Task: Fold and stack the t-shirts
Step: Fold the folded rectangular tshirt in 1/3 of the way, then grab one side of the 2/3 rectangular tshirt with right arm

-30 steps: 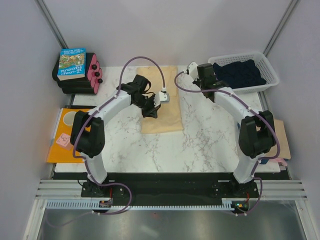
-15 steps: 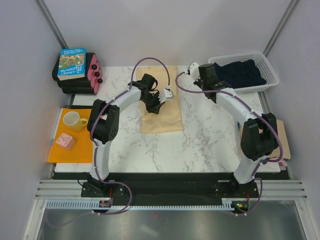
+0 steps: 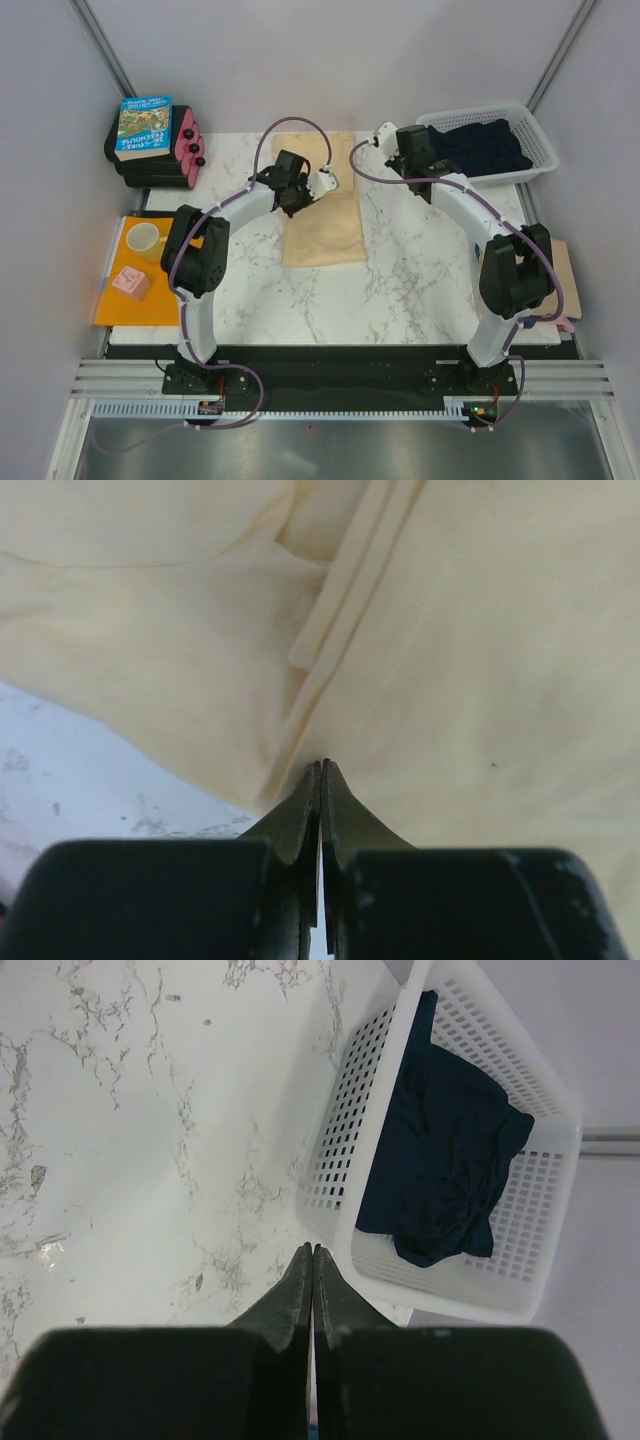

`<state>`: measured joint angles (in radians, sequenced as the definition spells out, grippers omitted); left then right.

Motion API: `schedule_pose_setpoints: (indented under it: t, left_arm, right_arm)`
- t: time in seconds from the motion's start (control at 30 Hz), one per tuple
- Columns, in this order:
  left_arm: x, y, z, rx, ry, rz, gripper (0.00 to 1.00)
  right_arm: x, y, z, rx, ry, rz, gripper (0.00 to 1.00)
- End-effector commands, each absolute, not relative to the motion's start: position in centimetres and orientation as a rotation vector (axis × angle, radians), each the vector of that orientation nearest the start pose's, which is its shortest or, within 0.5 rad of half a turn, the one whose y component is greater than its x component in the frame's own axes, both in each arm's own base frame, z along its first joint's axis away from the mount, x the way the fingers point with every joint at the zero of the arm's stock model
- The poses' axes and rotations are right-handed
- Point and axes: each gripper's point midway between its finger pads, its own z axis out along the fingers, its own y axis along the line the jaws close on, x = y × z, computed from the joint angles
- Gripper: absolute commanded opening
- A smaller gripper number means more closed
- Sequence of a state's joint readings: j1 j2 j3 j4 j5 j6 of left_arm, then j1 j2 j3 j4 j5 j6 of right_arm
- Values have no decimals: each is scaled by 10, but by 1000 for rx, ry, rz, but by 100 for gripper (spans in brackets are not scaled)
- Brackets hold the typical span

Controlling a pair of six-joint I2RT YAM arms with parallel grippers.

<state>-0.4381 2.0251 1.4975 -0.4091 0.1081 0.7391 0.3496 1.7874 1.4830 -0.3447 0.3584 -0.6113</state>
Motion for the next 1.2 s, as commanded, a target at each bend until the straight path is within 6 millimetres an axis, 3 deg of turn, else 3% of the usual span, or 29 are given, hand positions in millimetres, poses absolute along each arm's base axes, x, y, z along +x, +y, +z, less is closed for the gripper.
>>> schedule_pose_setpoints:
  t: [0.0, 0.23, 0.37, 0.4, 0.47, 0.5, 0.53, 0.6, 0.67, 0.7, 0.73, 0.77, 0.83, 0.87, 0.97, 1.17]
  left_arm:
    - [485, -200, 96, 1265, 1966, 113, 2]
    - [506, -180, 85, 1193, 1988, 290, 2]
    - [521, -159, 113, 1040, 1958, 397, 2]
    - [524, -155, 121, 995, 1956, 400, 2]
    - [528, -135, 151, 907, 1935, 437, 2]
    - [529, -129, 162, 873, 1929, 442, 2]
    - [526, -114, 185, 822, 1912, 459, 2]
    - [521, -96, 202, 782, 1916, 487, 2]
    - [511, -70, 221, 736, 1931, 527, 28]
    - [506, -60, 226, 720, 1937, 543, 46]
    - [502, -43, 224, 695, 1959, 563, 75]
    - [494, -33, 231, 677, 1966, 576, 83]
    - [485, -12, 229, 640, 2001, 601, 99]
    - [480, -5, 227, 628, 2021, 604, 100]
    - [468, 10, 226, 567, 2051, 604, 99]
    - [449, 12, 226, 527, 2074, 580, 100]
  right_arm:
    - [498, 101, 199, -817, 2034, -498, 0]
    - [493, 106, 198, -865, 2022, -496, 0]
    - [482, 116, 197, -955, 2003, -459, 0]
    - [477, 121, 194, -1026, 1994, -439, 4]
    - [461, 135, 188, -1145, 1974, -405, 22]
    - [451, 140, 181, -1230, 1971, -388, 50]
    - [440, 150, 176, -1296, 1955, -328, 63]
    - [414, 169, 163, -1431, 1950, -239, 98]
    - [385, 197, 152, -1563, 1902, -89, 98]
    - [376, 205, 149, -1591, 1889, -48, 98]
    - [364, 213, 142, -1636, 1877, 9, 98]
    - [348, 232, 138, -1691, 1844, 81, 98]
    - [331, 249, 129, -1748, 1816, 172, 98]
    - [318, 266, 125, -1784, 1784, 225, 98]
    - [300, 292, 105, -1879, 1732, 228, 98]
    - [288, 322, 61, -2050, 1640, 136, 98]
